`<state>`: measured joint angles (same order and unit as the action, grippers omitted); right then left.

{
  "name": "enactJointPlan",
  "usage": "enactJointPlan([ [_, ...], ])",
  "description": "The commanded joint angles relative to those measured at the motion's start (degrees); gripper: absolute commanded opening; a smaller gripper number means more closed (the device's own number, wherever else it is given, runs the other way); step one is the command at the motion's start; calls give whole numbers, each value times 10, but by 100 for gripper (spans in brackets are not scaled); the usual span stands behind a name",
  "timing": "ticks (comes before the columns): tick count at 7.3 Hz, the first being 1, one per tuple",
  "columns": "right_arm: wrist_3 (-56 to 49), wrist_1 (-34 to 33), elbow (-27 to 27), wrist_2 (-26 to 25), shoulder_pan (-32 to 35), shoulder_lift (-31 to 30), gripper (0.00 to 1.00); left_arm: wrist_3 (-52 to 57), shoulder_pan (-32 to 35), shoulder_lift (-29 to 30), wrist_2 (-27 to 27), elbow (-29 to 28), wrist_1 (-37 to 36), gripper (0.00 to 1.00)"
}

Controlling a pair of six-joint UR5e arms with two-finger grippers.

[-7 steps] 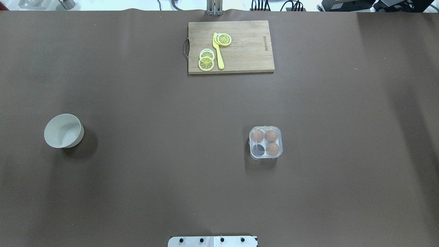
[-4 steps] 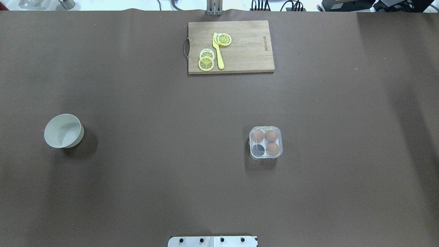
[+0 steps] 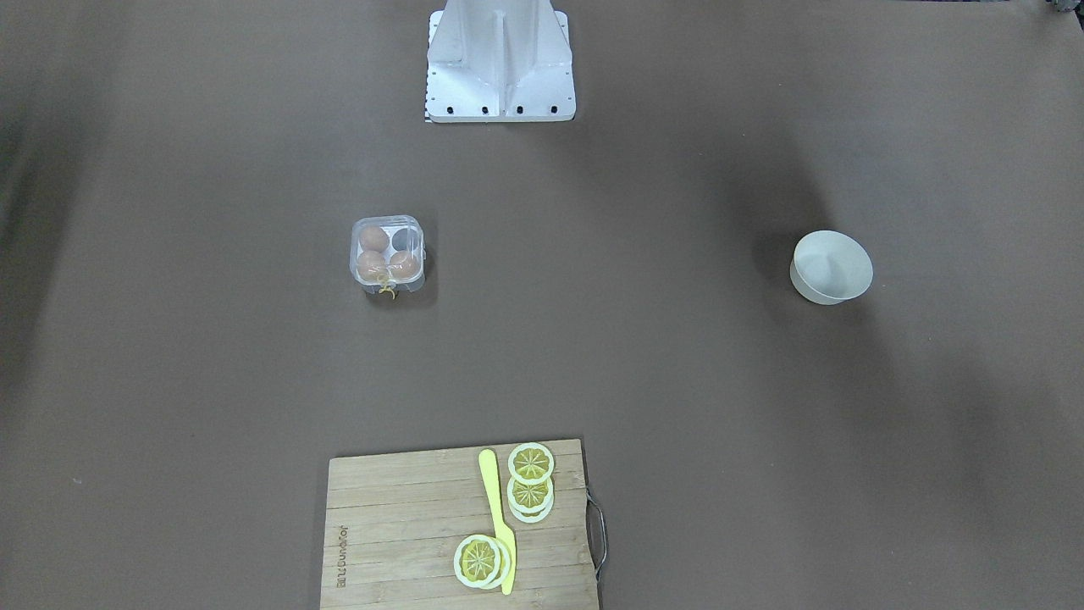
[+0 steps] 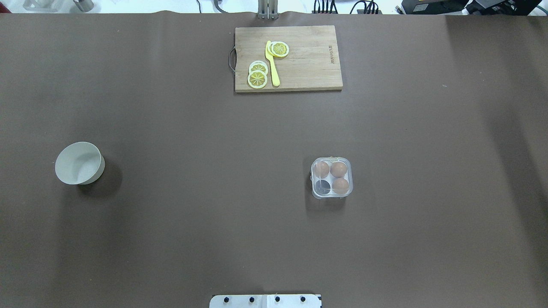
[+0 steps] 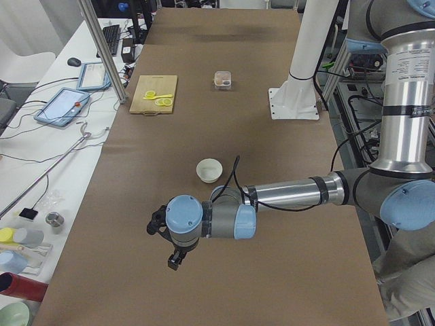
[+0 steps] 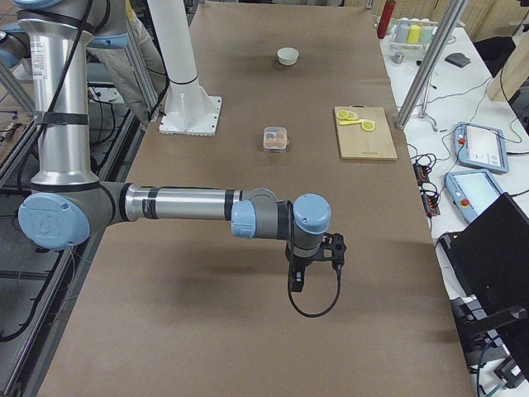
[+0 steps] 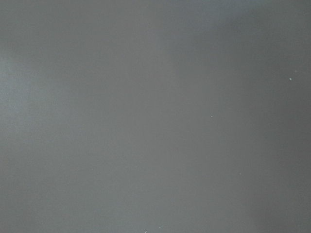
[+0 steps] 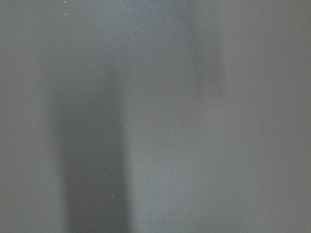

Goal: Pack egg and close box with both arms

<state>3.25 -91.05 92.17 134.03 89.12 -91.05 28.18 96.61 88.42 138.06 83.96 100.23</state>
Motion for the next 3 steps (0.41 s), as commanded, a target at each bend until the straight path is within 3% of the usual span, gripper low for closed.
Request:
enactJointPlan([
  [1, 0, 0, 0, 0, 0, 0, 100, 1, 1, 0, 0, 1, 0, 97],
  [3, 0, 0, -1, 0, 0, 0, 100, 0, 2, 2, 0, 2, -5, 97],
])
